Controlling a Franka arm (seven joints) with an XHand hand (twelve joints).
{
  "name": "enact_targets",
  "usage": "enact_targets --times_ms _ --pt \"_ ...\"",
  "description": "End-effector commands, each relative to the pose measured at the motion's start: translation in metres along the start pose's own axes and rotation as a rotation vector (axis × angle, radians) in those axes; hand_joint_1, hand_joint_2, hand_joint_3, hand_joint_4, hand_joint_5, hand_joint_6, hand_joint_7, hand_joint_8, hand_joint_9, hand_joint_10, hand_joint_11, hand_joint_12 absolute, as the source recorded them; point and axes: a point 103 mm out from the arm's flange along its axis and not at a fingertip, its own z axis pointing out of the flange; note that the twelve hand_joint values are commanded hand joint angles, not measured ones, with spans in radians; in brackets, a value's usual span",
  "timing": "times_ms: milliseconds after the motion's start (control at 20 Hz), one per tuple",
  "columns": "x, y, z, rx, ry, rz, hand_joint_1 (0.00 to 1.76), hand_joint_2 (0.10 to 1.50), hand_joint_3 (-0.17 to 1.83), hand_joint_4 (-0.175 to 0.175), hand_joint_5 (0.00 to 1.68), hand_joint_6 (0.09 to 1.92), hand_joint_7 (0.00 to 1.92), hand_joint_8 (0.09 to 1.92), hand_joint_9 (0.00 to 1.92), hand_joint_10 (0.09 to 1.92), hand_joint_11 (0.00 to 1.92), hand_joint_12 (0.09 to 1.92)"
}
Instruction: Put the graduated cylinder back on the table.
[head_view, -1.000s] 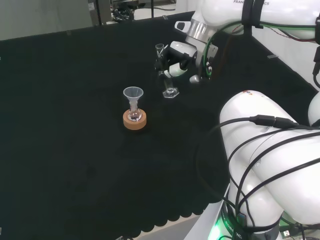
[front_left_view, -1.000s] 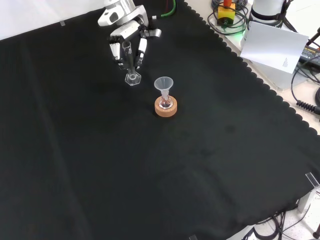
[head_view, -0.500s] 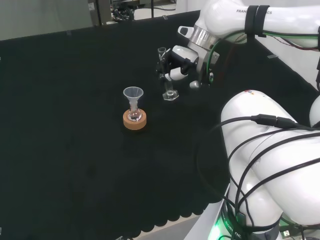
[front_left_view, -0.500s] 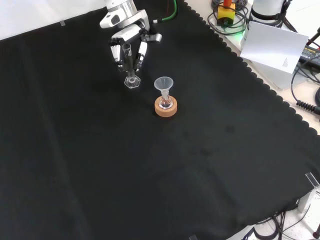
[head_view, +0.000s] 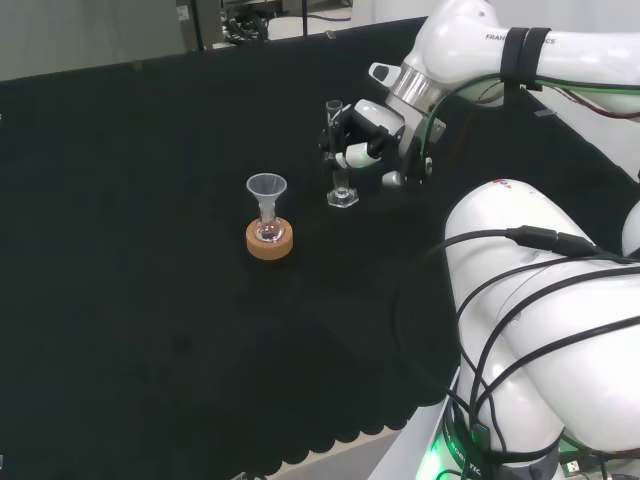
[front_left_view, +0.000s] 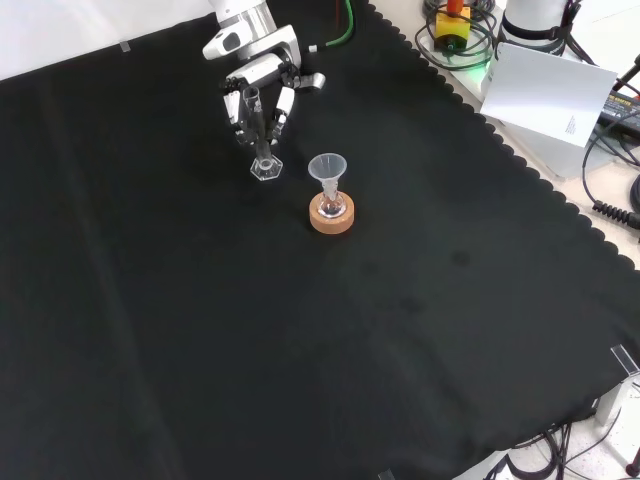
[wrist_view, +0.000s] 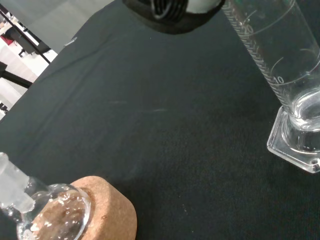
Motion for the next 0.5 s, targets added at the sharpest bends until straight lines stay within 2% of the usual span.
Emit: enact_targets --times_ms 50,500 --pt "-0.0031 -0.0011 0.0013 -0.013 0.013 0.0 1.3 1.01 0.0 -0.175 1.19 0.64 1.25 0.6 1.63 0.09 1.34 0.64" --pt "-0.0058 -0.0048 -0.0004 -0.026 -0.008 -0.006 1.3 1.01 0.0 -0.175 1.19 0.65 1.24 0.61 1.62 0.09 1.34 0.65"
